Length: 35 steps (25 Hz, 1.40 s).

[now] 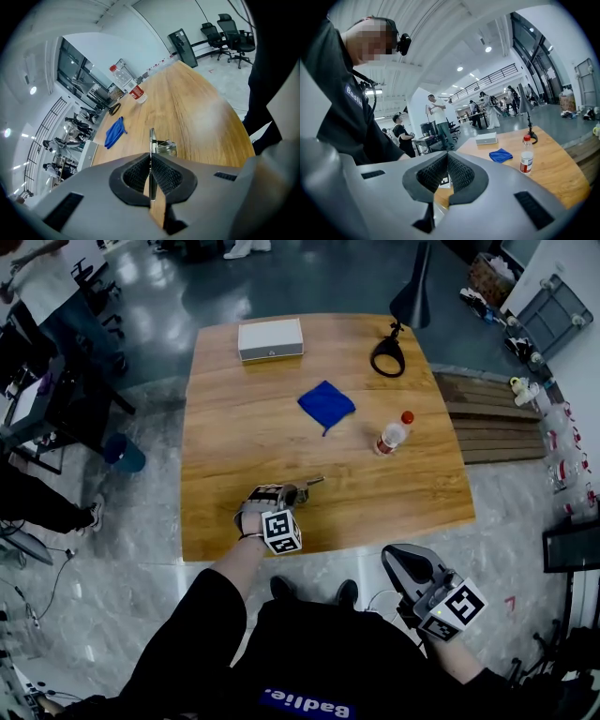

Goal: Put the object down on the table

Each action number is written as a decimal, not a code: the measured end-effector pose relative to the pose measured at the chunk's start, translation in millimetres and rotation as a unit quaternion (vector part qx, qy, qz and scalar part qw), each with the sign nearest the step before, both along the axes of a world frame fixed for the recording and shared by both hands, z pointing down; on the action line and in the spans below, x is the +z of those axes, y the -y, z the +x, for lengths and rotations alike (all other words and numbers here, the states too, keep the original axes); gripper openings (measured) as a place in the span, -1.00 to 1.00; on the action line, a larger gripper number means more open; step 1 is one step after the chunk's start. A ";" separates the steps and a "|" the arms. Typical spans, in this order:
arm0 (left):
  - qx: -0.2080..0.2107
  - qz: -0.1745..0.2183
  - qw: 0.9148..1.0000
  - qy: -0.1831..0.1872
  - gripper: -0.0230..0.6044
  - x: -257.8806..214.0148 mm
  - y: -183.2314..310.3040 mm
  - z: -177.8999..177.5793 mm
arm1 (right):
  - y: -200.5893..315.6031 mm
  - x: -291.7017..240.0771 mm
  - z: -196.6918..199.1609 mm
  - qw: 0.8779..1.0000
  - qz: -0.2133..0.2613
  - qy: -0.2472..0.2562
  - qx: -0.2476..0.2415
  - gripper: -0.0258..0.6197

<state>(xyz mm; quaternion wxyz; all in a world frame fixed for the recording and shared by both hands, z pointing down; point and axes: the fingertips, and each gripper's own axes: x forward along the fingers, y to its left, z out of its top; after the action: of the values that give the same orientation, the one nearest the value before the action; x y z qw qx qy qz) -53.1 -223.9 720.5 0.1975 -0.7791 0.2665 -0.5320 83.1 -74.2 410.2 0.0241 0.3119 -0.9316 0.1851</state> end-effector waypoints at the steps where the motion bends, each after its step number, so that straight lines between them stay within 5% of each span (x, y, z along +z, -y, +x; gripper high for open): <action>1: 0.001 -0.001 1.000 0.000 -0.86 2.6 0.5 -1.6 | 0.9 -1.3 -2.6 1.000 0.002 0.002 0.002 -0.91; 14: -0.001 -0.048 0.999 0.010 -0.82 36.8 -8.7 -14.8 | -3.9 -0.3 -25.1 1.000 -0.004 -0.010 -0.001 -0.91; 21: -0.017 -0.081 0.997 -0.007 -0.30 35.1 -11.0 -14.7 | -5.0 -3.3 -28.7 1.000 0.010 0.002 -0.011 -0.91; 28: -0.031 -0.058 0.987 -0.144 -0.20 -44.5 -27.0 1.2 | -2.6 2.2 -25.0 1.000 0.014 -0.010 -0.014 -0.91; 35: -0.072 -0.041 0.945 -0.318 -0.21 -145.7 -69.1 12.9 | 1.6 -0.4 -33.0 0.999 0.024 -0.001 -0.025 -0.91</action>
<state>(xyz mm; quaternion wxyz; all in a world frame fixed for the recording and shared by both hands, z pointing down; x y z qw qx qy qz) -40.1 -154.8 574.8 0.0317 -0.8940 0.3485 -0.2800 50.1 -75.8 409.9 0.0225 0.2890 -0.9434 0.1613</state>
